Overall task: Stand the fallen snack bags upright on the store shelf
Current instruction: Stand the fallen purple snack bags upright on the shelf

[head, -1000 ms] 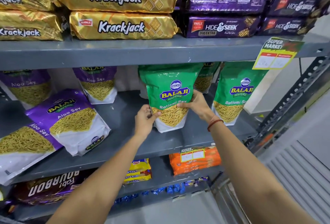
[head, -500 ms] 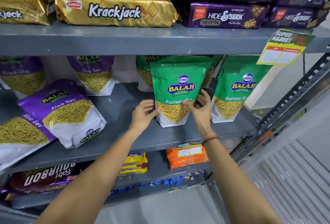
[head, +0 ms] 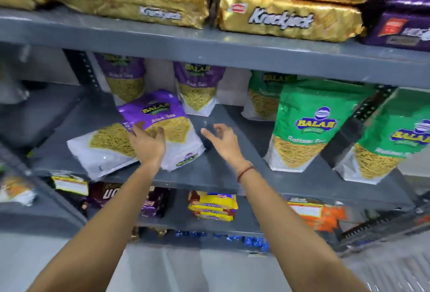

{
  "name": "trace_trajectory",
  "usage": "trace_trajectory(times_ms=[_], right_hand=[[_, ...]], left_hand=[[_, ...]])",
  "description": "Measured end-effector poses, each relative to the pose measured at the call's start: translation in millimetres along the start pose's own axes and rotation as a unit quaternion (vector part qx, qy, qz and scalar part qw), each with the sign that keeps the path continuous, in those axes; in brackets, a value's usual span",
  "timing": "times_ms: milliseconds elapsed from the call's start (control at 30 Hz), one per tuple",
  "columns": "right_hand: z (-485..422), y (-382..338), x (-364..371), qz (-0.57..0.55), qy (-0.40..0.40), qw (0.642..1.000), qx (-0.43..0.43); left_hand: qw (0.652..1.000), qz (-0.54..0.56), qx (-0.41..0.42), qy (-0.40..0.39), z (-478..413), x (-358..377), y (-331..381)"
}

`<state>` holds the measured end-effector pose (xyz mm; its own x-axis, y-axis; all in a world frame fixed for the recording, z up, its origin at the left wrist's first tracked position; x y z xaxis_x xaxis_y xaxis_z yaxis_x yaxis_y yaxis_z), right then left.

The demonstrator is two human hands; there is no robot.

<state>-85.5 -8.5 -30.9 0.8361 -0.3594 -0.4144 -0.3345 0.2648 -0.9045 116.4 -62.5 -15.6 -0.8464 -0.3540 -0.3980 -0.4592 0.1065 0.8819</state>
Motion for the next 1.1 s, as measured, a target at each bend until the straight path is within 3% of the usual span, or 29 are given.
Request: trace_trajectory(times_ms=[133, 267, 500, 700, 1100], right_hand=[[-20.7, -5.5, 42.6, 0.039, -0.15, 0.983, 0.098], [-18.9, 6.5, 56.1, -0.017, -0.2, 0.962, 0.187], [-2.3, 17.1, 49.0, -0.071, -0.179, 0.976, 0.106], [14.5, 30.1, 42.5, -0.117, -0.091, 0.989, 0.031], [16.5, 25.6, 9.7, -0.108, -0.004, 0.994, -0.019]], left_hand=[[0.978, 0.021, -0.172, -0.113, -2.5, 1.1, -38.1], [0.89, 0.152, -0.319, -0.287, 19.7, 9.0, -46.7], [0.897, 0.249, -0.206, -0.303, 16.0, 3.9, -59.1], [0.91, 0.244, -0.083, -0.325, 7.9, -4.8, -54.5], [0.881, 0.262, -0.006, -0.394, -6.1, 23.7, -24.4]])
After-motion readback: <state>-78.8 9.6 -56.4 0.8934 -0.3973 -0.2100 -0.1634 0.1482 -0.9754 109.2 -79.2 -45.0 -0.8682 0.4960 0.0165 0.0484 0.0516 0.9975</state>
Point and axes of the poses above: each hand's wrist, its own z-axis away from the middle knuckle, its own x-axis out of the palm, y = z × x, the point moved 4 cm from there along -z, towards the middle knuckle, and after that the axes turned 7 degrees about x, right-handed, at the moved point
